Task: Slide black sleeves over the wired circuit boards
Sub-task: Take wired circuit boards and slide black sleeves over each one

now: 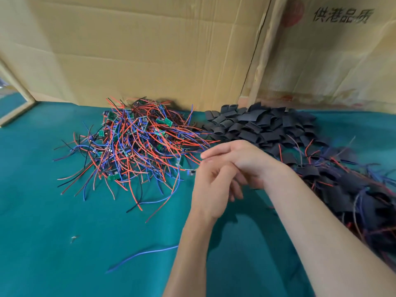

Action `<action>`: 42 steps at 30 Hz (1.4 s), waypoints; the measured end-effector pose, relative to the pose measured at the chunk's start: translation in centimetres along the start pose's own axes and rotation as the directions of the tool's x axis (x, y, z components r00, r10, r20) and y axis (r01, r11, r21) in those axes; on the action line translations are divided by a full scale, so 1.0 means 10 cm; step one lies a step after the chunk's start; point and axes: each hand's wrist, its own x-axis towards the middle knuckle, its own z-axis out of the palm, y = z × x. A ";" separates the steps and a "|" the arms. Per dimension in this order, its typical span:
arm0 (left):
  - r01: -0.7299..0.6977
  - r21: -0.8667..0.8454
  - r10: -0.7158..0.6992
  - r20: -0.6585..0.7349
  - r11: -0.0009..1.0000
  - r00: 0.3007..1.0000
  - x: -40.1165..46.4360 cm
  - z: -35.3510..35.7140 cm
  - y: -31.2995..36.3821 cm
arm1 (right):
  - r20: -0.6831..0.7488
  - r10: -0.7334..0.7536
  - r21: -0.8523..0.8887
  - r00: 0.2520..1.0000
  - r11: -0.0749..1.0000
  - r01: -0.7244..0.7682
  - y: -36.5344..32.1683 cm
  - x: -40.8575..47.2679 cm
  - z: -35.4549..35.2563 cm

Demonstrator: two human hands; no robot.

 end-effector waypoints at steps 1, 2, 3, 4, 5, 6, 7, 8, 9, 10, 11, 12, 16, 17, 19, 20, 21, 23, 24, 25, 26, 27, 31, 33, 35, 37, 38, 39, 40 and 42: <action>0.029 -0.050 -0.027 0.049 0.998 0.998 0.00 -0.01 0.03 | -0.042 -0.030 0.043 0.999 0.999 0.032 0.02 0.00 -0.05; 0.057 -0.084 -0.051 0.073 0.995 0.996 0.00 -0.04 0.05 | -0.100 -0.063 0.078 0.993 0.994 0.071 0.05 -0.01 -0.11; 0.086 -0.106 -0.079 0.070 0.991 0.994 0.01 -0.07 0.06 | -0.159 -0.094 0.113 0.983 0.987 0.113 0.07 -0.03 -0.17; 0.118 -0.115 -0.114 0.047 0.986 0.992 0.01 -0.10 0.06 | -0.206 -0.123 0.158 0.971 0.975 0.157 0.09 -0.06 -0.24; 0.149 -0.101 -0.148 0.018 0.984 0.989 0.02 -0.13 0.05 | -0.239 -0.151 0.212 0.959 0.956 0.203 0.11 -0.11 -0.31; 0.175 -0.065 -0.176 -0.004 0.982 0.984 0.03 -0.16 0.03 | -0.262 -0.179 0.266 0.949 0.931 0.249 0.12 -0.16 -0.38; 0.201 -0.022 -0.201 -0.014 0.979 0.979 0.03 -0.16 0.01 | -0.276 -0.209 0.304 0.938 0.907 0.291 0.13 -0.22 -0.46; 0.228 0.004 -0.228 -0.021 0.974 0.973 0.04 -0.15 -0.01 | -0.282 -0.236 0.332 0.930 0.885 0.326 0.14 -0.29 -0.51; 0.251 -0.009 -0.251 -0.023 0.968 0.968 0.04 -0.12 -0.02 | -0.281 -0.260 0.355 0.924 0.866 0.352 0.15 -0.35 -0.54; 0.267 -0.071 -0.269 -0.014 0.961 0.963 0.04 -0.10 -0.03 | -0.276 -0.275 0.370 0.921 0.854 0.366 0.17 -0.40 -0.55; 0.280 -0.180 -0.285 0.001 0.943 0.959 0.05 -0.07 -0.02 | -0.272 -0.282 0.366 0.920 0.854 0.370 0.20 -0.44 -0.54; 0.286 -0.310 -0.297 0.012 0.906 0.955 0.06 -0.06 0.01 | -0.278 -0.282 0.342 0.918 0.864 0.369 0.23 -0.47 -0.51; 0.234 -0.512 -0.266 0.012 0.826 0.964 0.08 -0.06 0.04 | -0.347 -0.253 0.190 0.903 0.924 0.332 0.35 -0.55 -0.34; 0.223 -0.502 -0.255 0.004 0.836 0.967 0.08 -0.06 0.03 | -0.324 -0.242 0.155 0.915 0.940 0.304 0.36 -0.56 -0.31; 0.208 -0.505 -0.238 0.005 0.838 0.971 0.07 -0.06 0.01 | -0.251 -0.215 0.091 0.944 0.965 0.245 0.37 -0.59 -0.25; 0.199 -0.519 -0.229 0.006 0.831 0.973 0.07 -0.07 0.01 | -0.221 -0.203 0.059 0.954 0.973 0.221 0.37 -0.60 -0.24; 0.188 -0.533 -0.222 0.001 0.825 0.975 0.07 -0.08 0.01 | -0.197 -0.194 0.018 0.961 0.979 0.201 0.36 -0.61 -0.23; 0.175 -0.547 -0.216 -0.011 0.819 0.976 0.08 -0.10 0.01 | -0.146 -0.171 -0.067 0.974 0.984 0.163 0.34 -0.61 -0.21; 0.175 -0.539 -0.213 -0.009 0.824 0.977 0.08 -0.11 0.00 | -0.123 -0.155 -0.096 0.980 0.985 0.144 0.33 -0.61 -0.20; 0.176 -0.520 -0.208 -0.003 0.836 0.978 0.08 -0.11 0.00 | -0.106 -0.137 -0.122 0.985 0.985 0.124 0.32 -0.62 -0.20; 0.180 -0.496 -0.205 0.004 0.849 0.979 0.07 -0.10 -0.01 | -0.094 -0.122 -0.155 0.988 0.982 0.106 0.31 -0.62 -0.20; 0.184 -0.474 -0.204 0.010 0.861 0.979 0.07 -0.10 -0.01 | -0.091 -0.111 -0.194 0.990 0.977 0.092 0.30 -0.62 -0.20; 0.189 -0.375 -0.214 -0.024 0.907 0.977 0.08 -0.10 -0.05 | -0.202 -0.136 -0.284 0.970 0.956 0.075 0.29 -0.58 -0.23; 0.192 -0.339 -0.217 -0.036 0.921 0.976 0.08 -0.11 -0.07 | -0.237 -0.146 -0.292 0.960 0.954 0.073 0.31 -0.55 -0.21; 0.193 -0.336 -0.221 -0.046 0.922 0.974 0.08 -0.12 -0.08 | -0.257 -0.158 -0.257 0.953 0.962 0.090 0.32 -0.52 -0.19; 0.186 -0.334 -0.214 -0.050 0.924 0.976 0.08 -0.14 -0.08 | -0.277 -0.149 -0.121 0.949 0.985 0.119 0.33 -0.47 -0.19; 0.183 -0.338 -0.212 -0.051 0.923 0.976 0.08 -0.14 -0.07 | -0.277 -0.142 -0.039 0.950 0.990 0.136 0.33 -0.46 -0.19; 0.182 -0.346 -0.214 -0.055 0.920 0.975 0.08 -0.14 -0.06 | -0.275 -0.143 0.030 0.951 0.987 0.157 0.33 -0.44 -0.18; 0.183 -0.355 -0.218 -0.063 0.917 0.974 0.08 -0.14 -0.06 | -0.275 -0.155 0.084 0.949 0.979 0.185 0.34 -0.43 -0.18; 0.186 -0.370 -0.236 -0.096 0.910 0.967 0.09 -0.15 -0.05 | -0.263 -0.204 0.155 0.943 0.956 0.250 0.38 -0.44 -0.18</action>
